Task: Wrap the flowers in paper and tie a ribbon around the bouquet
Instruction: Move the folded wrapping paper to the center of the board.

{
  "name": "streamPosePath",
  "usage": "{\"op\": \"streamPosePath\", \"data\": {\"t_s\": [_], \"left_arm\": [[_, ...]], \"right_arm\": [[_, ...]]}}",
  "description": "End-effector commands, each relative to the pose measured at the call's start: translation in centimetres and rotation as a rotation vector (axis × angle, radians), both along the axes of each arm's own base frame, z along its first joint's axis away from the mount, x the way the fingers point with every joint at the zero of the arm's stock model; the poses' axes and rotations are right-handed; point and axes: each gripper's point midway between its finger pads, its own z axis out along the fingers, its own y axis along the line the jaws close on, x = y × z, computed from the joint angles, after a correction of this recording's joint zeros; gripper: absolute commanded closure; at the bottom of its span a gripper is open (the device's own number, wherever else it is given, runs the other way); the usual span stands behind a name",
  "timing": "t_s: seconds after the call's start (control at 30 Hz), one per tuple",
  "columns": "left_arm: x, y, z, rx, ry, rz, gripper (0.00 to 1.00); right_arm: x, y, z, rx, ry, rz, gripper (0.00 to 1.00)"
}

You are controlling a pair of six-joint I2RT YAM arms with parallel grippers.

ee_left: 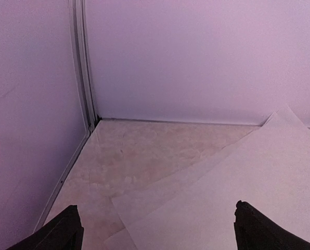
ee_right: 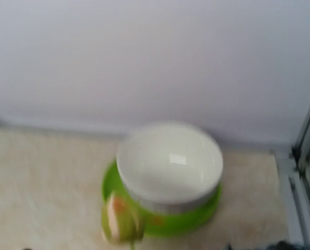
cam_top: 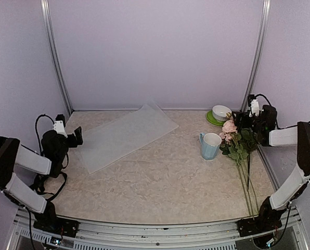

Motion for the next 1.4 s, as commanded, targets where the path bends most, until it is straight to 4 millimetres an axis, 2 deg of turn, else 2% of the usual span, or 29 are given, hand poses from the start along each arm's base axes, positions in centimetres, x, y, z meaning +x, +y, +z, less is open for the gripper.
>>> {"op": "streamPosePath", "data": {"t_s": [0.0, 0.03, 0.1, 0.2, 0.27, 0.3, 0.33, 0.43, 0.5, 0.6, 0.67, 0.73, 0.8, 0.9, 1.0, 1.1, 1.37], "left_arm": [[2.6, -2.4, 6.8, 0.092, -0.012, 0.001, 0.01], [3.3, -3.6, 7.6, 0.121, 0.006, -0.033, 0.03], [4.9, -5.2, 7.7, 0.133, 0.105, -0.036, 0.08], [6.2, -5.9, 3.7, -0.001, 0.395, -0.008, 0.14], [6.0, -7.6, 0.1, -0.102, 0.567, -0.055, 0.17], [5.4, -9.4, -1.7, -0.133, 0.628, -0.088, 0.16], [4.8, -9.8, -3.8, -0.163, 0.687, -0.079, 0.14], [3.7, -8.8, -6.8, -0.229, 0.763, 0.018, 0.13], [3.5, -8.4, -7.0, -0.268, 0.735, 0.05, 0.12], [4.1, -7.5, -5.8, -0.336, 0.649, 0.087, 0.11], [4.9, -5.6, -6.5, -0.354, 0.659, 0.14, 0.1], [5.4, -4.6, -8.6, -0.367, 0.73, 0.169, 0.02], [5.2, -4.6, -10.9, -0.338, 0.813, 0.197, 0.01], [3.7, -5.9, -13.3, -0.318, 0.87, 0.182, 0.01], [1.3, -5.9, -15.1, -0.347, 0.92, 0.201, 0.01], [-1.4, -6.2, -15.6, -0.365, 0.952, 0.198, 0.04], [-11.0, -14.4, -17.8, -0.322, 1.105, -0.02, 0.08]], "right_arm": [[-1.4, -0.3, 3.1, 0.118, 0.016, -0.049, 0.0], [-1.8, -0.4, 3.8, 0.13, 0.008, -0.057, 0.0], [-2.4, 0.2, 4.9, 0.147, 0.013, -0.032, 0.0], [-3.0, 1.4, 5.5, 0.163, 0.075, 0.016, 0.0], [-3.4, 2.0, 6.0, 0.148, 0.107, 0.027, 0.0], [-3.6, 2.1, 6.2, 0.137, 0.123, 0.017, 0.0], [-3.9, 2.6, 6.3, 0.119, 0.145, 0.017, 0.01], [-4.7, 4.4, 6.9, 0.089, 0.17, 0.045, 0.02], [-5.4, 6.5, 7.5, 0.078, 0.167, 0.104, 0.02], [-6.7, 9.7, 7.7, 0.06, 0.174, 0.205, 0.03], [-7.4, 10.9, 7.7, 0.056, 0.182, 0.24, 0.03], [-8.1, 11.9, 7.7, 0.049, 0.188, 0.269, 0.04], [-8.7, 12.3, 7.9, 0.039, 0.19, 0.277, 0.04], [-9.6, 12.5, 8.5, 0.031, 0.183, 0.275, 0.04], [-10.6, 13.1, 9.3, 0.04, 0.169, 0.296, 0.04], [-11.6, 14.2, 9.7, 0.044, 0.165, 0.333, 0.04], [-14.7, 18.0, 9.5, 0.035, 0.189, 0.446, 0.04]]}}
